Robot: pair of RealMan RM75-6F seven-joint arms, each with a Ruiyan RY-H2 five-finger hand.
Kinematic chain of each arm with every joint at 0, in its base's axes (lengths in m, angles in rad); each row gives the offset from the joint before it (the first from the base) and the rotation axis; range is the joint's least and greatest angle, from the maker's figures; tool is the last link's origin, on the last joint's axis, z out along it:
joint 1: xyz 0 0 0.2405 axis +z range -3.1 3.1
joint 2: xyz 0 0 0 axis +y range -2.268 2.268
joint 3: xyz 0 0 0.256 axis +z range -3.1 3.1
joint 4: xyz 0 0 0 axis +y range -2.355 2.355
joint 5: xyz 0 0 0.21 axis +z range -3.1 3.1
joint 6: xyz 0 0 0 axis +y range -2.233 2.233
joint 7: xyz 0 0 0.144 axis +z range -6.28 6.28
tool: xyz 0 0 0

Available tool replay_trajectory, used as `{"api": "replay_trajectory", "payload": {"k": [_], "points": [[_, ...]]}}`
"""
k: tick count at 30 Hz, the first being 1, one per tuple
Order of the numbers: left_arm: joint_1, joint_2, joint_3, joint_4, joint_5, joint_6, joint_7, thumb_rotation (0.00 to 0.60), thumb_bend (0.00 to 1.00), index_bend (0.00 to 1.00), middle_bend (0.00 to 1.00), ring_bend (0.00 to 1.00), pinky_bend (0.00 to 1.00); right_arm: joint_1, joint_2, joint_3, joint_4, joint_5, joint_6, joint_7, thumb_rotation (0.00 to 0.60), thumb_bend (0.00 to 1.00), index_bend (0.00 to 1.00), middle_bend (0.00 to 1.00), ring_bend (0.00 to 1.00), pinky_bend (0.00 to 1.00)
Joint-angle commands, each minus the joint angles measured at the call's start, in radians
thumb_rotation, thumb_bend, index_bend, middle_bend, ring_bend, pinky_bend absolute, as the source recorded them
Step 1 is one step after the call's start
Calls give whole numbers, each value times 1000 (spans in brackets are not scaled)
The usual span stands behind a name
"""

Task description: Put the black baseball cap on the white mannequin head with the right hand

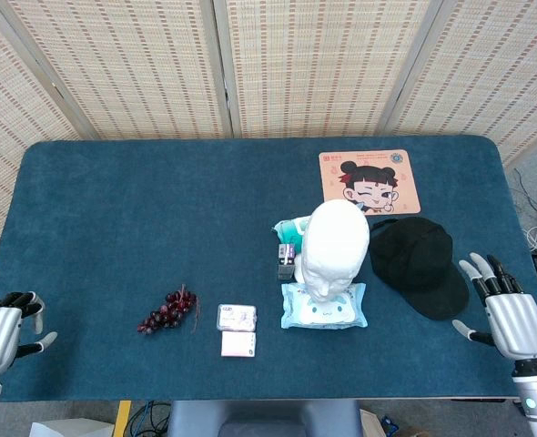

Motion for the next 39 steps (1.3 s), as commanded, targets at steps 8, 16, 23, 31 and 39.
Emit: {"api": "replay_trajectory", "payload": {"k": [8, 16, 23, 31, 39], "points": [[-3, -5, 1, 11, 3, -3, -13, 600, 5, 737, 482, 366, 520, 2, -4, 5, 9, 13, -11, 8, 600, 0, 0, 108, 0, 198], [-2, -7, 4, 10, 2, -5, -11, 600, 6, 730, 482, 366, 520, 4, -37, 16, 58, -27, 40, -1, 600, 0, 142, 254, 116, 326], [1, -10, 6, 7, 0, -5, -3, 600, 5, 726, 481, 366, 520, 33, -38, 17, 169, -88, 52, 1, 600, 0, 271, 400, 237, 434], [2, -16, 10, 8, -7, -11, 13, 600, 5, 717, 482, 366, 520, 75, -99, -5, 432, -181, 90, 124, 600, 0, 498, 631, 405, 590], [5, -25, 14, 15, -9, -14, 21, 600, 5, 714, 482, 366, 520, 87, -214, -45, 727, -220, 124, 274, 600, 0, 603, 762, 507, 626]]}}
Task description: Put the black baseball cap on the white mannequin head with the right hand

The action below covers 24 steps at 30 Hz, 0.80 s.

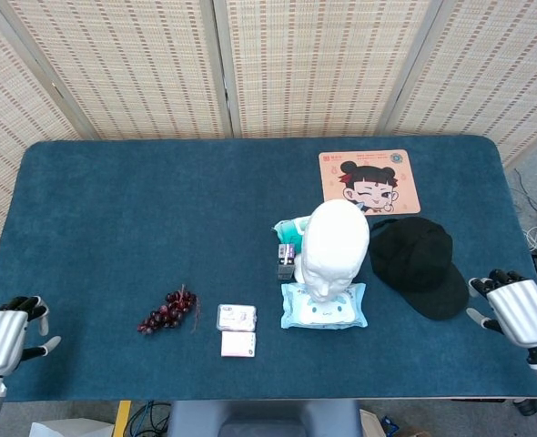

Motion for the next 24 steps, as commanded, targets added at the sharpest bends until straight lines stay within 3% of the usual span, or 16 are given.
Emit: {"api": "replay_trajectory", "payload": {"k": [1, 11, 24], "points": [[0, -4, 2, 4, -2, -3, 2, 600, 5, 714, 482, 366, 520, 8, -85, -29, 169, -26, 26, 89, 600, 0, 612, 770, 512, 627], [-4, -11, 2, 8, -9, -17, 7, 600, 6, 682, 482, 365, 520, -7, -226, -67, 463, -9, 12, 224, 600, 0, 659, 804, 529, 627], [-6, -8, 1, 4, -17, -25, 12, 600, 6, 673, 482, 365, 520, 1, -333, -90, 655, 14, -39, 289, 600, 0, 660, 804, 529, 628]]}}
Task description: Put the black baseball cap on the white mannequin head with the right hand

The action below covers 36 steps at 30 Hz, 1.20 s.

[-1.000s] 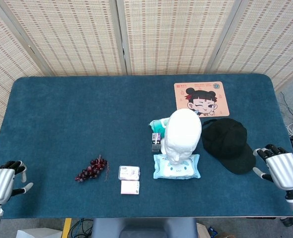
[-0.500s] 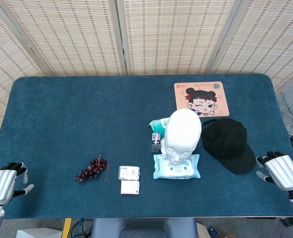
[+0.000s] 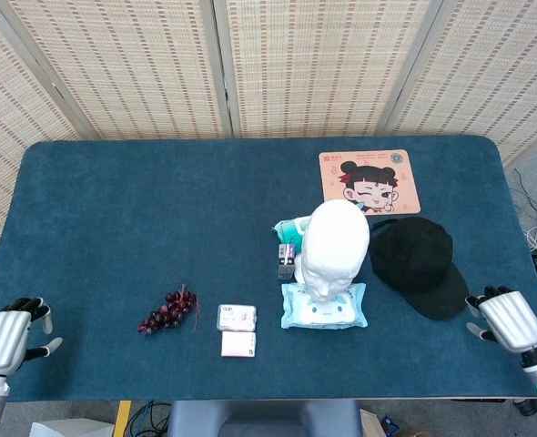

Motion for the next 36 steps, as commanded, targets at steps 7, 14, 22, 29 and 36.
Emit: {"api": "replay_trajectory", "payload": {"k": [7, 14, 22, 29, 36], "points": [[0, 3, -1, -4, -4, -2, 1, 600, 6, 674, 482, 365, 520, 15, -48, -11, 81, 20, -52, 14, 600, 0, 659, 805, 529, 627], [-1, 3, 0, -6, -5, -4, 2, 600, 5, 673, 482, 365, 520, 26, -61, -18, 116, 27, -80, 8, 600, 0, 659, 805, 529, 628], [-2, 3, 2, -6, -6, -8, 6, 600, 5, 674, 482, 365, 520, 39, -76, -31, 133, 29, -118, -6, 600, 0, 659, 805, 530, 628], [-1, 5, 1, -10, -8, -7, 5, 600, 6, 673, 482, 366, 520, 57, -93, -42, 147, 27, -156, -16, 600, 0, 660, 805, 532, 628], [-2, 9, -1, -12, -12, -10, 2, 600, 6, 674, 482, 365, 520, 72, -110, -44, 155, 32, -173, -21, 600, 0, 660, 807, 535, 628]]}}
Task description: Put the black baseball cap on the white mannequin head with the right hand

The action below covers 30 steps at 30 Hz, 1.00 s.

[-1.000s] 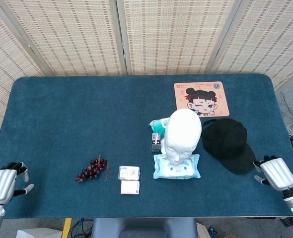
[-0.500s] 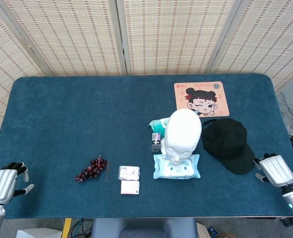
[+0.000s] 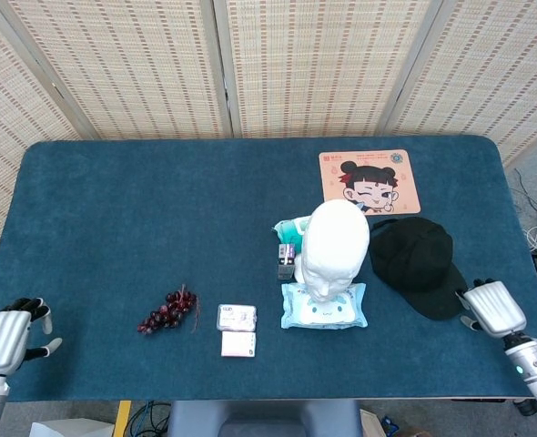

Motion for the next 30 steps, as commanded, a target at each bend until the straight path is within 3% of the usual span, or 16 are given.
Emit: {"api": "replay_trajectory", "payload": {"k": [1, 11, 24, 30], "points": [[1, 2, 0, -3, -1, 1, -1, 600, 6, 674, 482, 365, 520, 4, -5, 0, 2, 2, -2, 0, 600, 0, 660, 807, 535, 628], [0, 5, 1, -6, -5, -5, 1, 600, 6, 674, 482, 365, 520, 16, -33, -13, 19, -3, -18, -12, 600, 0, 662, 812, 538, 628], [1, 10, 1, -11, -7, -6, -4, 600, 5, 674, 482, 365, 520, 52, -71, 19, 28, 32, -14, 10, 600, 0, 670, 818, 544, 628], [1, 13, -1, -14, -10, -5, -7, 600, 5, 674, 482, 365, 520, 57, -76, 33, 30, 44, 38, 22, 600, 0, 670, 796, 544, 628]]}}
